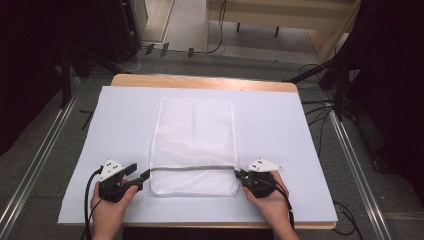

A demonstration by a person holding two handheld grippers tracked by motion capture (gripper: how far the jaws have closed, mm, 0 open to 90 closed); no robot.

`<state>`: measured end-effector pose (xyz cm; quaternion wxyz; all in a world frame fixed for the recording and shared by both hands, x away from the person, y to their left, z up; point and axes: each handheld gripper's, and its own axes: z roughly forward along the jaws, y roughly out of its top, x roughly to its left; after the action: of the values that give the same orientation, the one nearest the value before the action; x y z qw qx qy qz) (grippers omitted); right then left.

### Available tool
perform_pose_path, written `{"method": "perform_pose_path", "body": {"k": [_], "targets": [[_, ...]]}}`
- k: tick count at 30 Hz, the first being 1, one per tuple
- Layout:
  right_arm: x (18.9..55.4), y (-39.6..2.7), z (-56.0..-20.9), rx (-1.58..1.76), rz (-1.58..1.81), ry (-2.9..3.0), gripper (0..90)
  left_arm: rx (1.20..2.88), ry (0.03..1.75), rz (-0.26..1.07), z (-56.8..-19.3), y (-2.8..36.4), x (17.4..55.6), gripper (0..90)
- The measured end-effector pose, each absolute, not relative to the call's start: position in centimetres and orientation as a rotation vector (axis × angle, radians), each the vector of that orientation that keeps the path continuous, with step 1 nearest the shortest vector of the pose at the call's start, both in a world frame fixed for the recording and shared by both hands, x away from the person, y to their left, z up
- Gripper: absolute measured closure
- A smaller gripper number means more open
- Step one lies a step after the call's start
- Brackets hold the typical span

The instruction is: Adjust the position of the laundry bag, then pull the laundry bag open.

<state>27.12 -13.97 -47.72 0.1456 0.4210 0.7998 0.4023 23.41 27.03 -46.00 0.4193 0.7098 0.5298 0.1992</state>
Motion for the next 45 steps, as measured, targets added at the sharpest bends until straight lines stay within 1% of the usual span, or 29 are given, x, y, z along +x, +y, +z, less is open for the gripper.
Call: {"method": "perform_pose_path", "body": {"k": [8, 14, 15, 18, 20, 21, 22, 30, 31, 34, 37, 38, 39, 40, 41, 42, 43, 44, 45], "targets": [[25.5, -15.2, -47.4, 1.200, 1.126, 2.316, 86.4, 1.782, 1.307, 0.492, -45.9, 26.5, 23.2, 43.3], [24.2, -17.4, -48.0, 1.291, 1.177, 2.284, 85.3, 1.803, 1.272, 0.484, -45.8, 25.3, 22.9, 43.3], [24.1, -17.5, -48.2, 1.308, 1.194, 2.302, 82.0, 1.804, 1.263, 0.482, -45.8, 25.2, 22.8, 43.3], [23.9, -17.4, -48.3, 1.315, 1.187, 2.288, 61.2, 1.806, 1.247, 0.474, -45.6, 24.7, 22.7, 43.3], [24.0, -17.5, -48.3, 1.338, 1.195, 2.274, 53.0, 1.809, 1.235, 0.464, -45.5, 24.4, 22.6, 43.3], [24.0, -17.5, -48.3, 1.338, 1.195, 2.274, 53.0, 1.809, 1.235, 0.464, -45.5, 24.4, 22.6, 43.3], [24.1, -17.5, -48.4, 1.338, 1.182, 2.285, 49.1, 1.808, 1.222, 0.459, -45.4, 24.1, 22.5, 43.3], [23.3, -17.0, -48.4, 1.298, 1.127, 2.291, 41.6, 1.810, 1.175, 0.429, -45.1, 22.6, 21.7, 43.4], [23.3, -17.0, -48.4, 1.298, 1.127, 2.291, 41.6, 1.810, 1.175, 0.429, -45.1, 22.6, 21.7, 43.4], [23.1, -16.7, -48.5, 1.316, 1.113, 2.264, 41.7, 1.832, 1.138, 0.403, -45.1, 21.0, 21.4, 43.4], [22.8, -16.2, -48.6, 1.319, 1.066, 2.219, 46.3, 1.821, 1.129, 0.374, -45.0, 20.0, 21.3, 44.8], [22.8, -16.2, -48.6, 1.319, 1.066, 2.219, 46.3, 1.824, 1.116, 0.366, -44.9, 19.4, 21.4, 44.8], [22.6, -16.1, -48.6, 1.333, 1.054, 2.201, 48.6, 1.841, 1.103, 0.362, -44.9, 18.7, 21.4, 45.3], [22.5, -15.9, -48.7, 1.360, 1.043, 2.162, 55.4, 1.861, 1.077, 0.348, -44.9, 17.2, 21.4, 46.8], [22.5, -16.0, -48.7, 1.376, 1.049, 2.147, 57.4, 1.861, 1.077, 0.348, -44.9, 17.2, 21.4, 48.2], [22.5, -16.1, -48.7, 1.378, 1.052, 2.139, 62.1, 1.874, 1.063, 0.329, -45.0, 15.8, 21.6, 50.6], [22.5, -16.1, -48.7, 1.378, 1.052, 2.139, 62.1, 1.874, 1.063, 0.329, -45.0, 15.8, 21.6, 53.6], [22.5, -16.2, -48.7, 1.380, 1.052, 2.133, 66.4, 1.886, 1.055, 0.318, -45.0, 15.1, 21.6, 53.6], [22.5, -16.4, -48.7, 1.390, 1.067, 2.133, 70.8, 1.897, 1.034, 0.297, -45.0, 14.2, 21.8, 56.7]]}}
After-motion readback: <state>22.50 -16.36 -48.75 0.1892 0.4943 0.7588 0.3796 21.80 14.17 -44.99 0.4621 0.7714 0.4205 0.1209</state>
